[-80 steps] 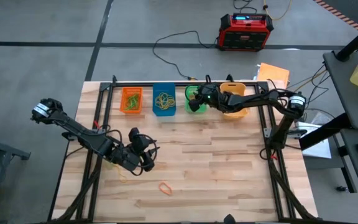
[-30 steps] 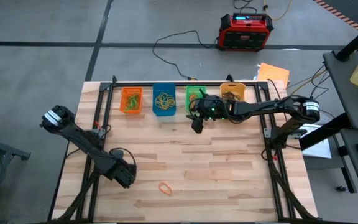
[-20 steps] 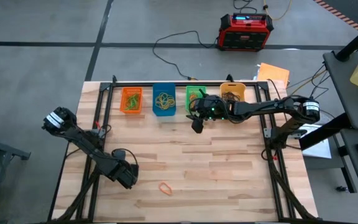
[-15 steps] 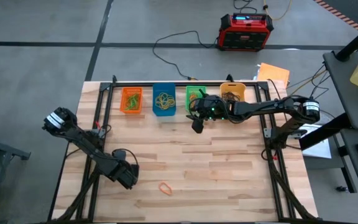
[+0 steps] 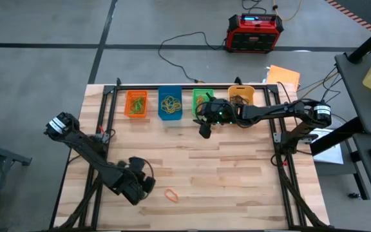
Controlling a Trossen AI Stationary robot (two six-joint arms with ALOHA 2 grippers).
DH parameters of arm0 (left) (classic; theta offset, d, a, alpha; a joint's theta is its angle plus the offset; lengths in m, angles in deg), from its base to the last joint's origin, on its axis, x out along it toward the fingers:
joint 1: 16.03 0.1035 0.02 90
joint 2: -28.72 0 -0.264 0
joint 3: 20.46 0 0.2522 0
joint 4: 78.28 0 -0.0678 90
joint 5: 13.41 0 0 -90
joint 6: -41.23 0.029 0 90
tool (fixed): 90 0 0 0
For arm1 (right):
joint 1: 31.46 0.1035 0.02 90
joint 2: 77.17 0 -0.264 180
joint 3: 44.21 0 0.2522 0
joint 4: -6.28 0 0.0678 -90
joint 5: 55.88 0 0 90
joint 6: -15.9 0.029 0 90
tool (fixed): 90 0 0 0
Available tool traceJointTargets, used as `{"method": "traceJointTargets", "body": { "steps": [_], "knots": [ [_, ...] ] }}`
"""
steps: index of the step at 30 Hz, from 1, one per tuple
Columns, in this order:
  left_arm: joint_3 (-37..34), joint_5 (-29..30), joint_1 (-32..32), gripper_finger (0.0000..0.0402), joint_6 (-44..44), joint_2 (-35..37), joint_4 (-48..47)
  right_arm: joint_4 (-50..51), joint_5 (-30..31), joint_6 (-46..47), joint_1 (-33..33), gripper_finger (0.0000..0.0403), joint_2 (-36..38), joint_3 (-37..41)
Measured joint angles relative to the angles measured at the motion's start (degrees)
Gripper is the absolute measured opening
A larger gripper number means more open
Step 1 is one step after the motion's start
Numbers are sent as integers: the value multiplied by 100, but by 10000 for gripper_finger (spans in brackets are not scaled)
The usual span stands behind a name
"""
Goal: Sort rubber bands into baskets
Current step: Put the yellow rubber band into the blue bin
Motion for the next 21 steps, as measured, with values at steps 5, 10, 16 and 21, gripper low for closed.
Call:
{"method": "traceJointTargets", "body": {
  "steps": [5,10,16,21],
  "knots": [
    [725,1188,-42,0,1295,13,-62,-1,-41,-2,68,157,0,2],
    [1322,2152,-54,0,2714,20,-100,-75,-165,-252,311,154,0,30],
    [1799,2996,-27,0,3903,20,-183,-1757,-1516,-528,803,157,0,451],
    [1871,3105,-8,0,4074,35,-392,-2062,-1502,-745,1176,162,0,689]
  ]
}}
